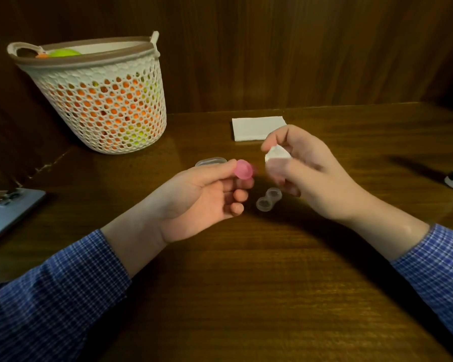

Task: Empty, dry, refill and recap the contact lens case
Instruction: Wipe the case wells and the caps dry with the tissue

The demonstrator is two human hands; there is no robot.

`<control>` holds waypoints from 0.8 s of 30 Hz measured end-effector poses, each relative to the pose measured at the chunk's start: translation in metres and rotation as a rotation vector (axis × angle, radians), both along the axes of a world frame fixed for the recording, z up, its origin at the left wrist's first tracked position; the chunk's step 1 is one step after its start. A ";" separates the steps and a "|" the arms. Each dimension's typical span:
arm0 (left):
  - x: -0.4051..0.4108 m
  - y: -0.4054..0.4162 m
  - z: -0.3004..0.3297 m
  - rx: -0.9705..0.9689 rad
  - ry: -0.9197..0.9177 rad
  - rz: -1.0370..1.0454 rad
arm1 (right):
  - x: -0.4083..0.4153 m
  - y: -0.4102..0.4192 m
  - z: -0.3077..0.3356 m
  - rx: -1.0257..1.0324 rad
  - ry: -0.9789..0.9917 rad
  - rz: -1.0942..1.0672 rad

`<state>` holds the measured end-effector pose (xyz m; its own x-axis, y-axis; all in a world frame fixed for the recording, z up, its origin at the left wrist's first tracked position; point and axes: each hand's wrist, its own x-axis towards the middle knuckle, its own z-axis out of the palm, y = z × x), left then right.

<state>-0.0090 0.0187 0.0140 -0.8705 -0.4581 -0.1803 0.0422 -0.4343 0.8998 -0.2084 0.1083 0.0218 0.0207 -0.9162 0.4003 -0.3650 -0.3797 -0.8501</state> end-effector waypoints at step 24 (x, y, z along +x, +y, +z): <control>-0.006 0.007 0.004 -0.202 -0.086 0.147 | 0.013 -0.003 -0.006 -0.083 0.200 -0.259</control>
<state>-0.0151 0.0255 0.0178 -0.7774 -0.6126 -0.1429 0.0109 -0.2403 0.9706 -0.1953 0.1055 0.0155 -0.1233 -0.8654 0.4856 -0.6146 -0.3176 -0.7221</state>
